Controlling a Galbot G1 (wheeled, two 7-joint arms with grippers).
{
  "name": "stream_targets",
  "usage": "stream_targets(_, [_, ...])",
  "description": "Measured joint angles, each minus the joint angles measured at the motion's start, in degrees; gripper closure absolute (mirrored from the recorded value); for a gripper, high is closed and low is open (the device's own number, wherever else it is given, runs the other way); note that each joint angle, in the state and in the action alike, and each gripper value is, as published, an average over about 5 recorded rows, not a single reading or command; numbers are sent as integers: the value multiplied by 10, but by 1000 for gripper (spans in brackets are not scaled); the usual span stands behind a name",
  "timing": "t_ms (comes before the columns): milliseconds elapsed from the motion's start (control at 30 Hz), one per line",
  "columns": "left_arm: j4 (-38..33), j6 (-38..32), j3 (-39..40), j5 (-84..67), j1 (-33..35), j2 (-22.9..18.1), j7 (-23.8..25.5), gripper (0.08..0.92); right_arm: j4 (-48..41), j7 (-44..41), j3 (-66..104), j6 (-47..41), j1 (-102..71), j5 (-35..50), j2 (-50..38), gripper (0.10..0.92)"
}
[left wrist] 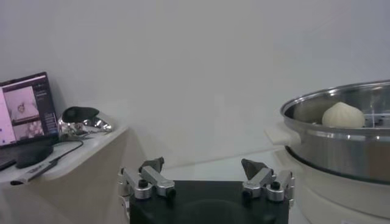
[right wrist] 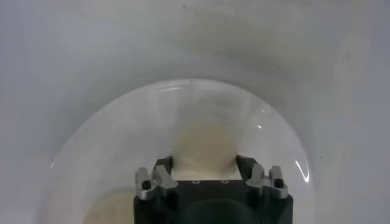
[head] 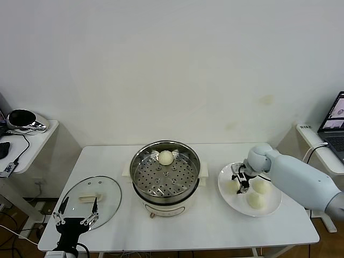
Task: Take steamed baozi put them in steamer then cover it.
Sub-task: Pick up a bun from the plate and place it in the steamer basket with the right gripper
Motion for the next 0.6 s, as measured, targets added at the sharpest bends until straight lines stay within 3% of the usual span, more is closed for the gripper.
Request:
stream_targets(300, [0,0,5,0,-6,2,0,177,32,-18,-21,-13,59,36,-24,463])
stream_targets(600, [2,3,14,-1,-16,8,0,177,99,-20,-99,-51,210,131,-44,458])
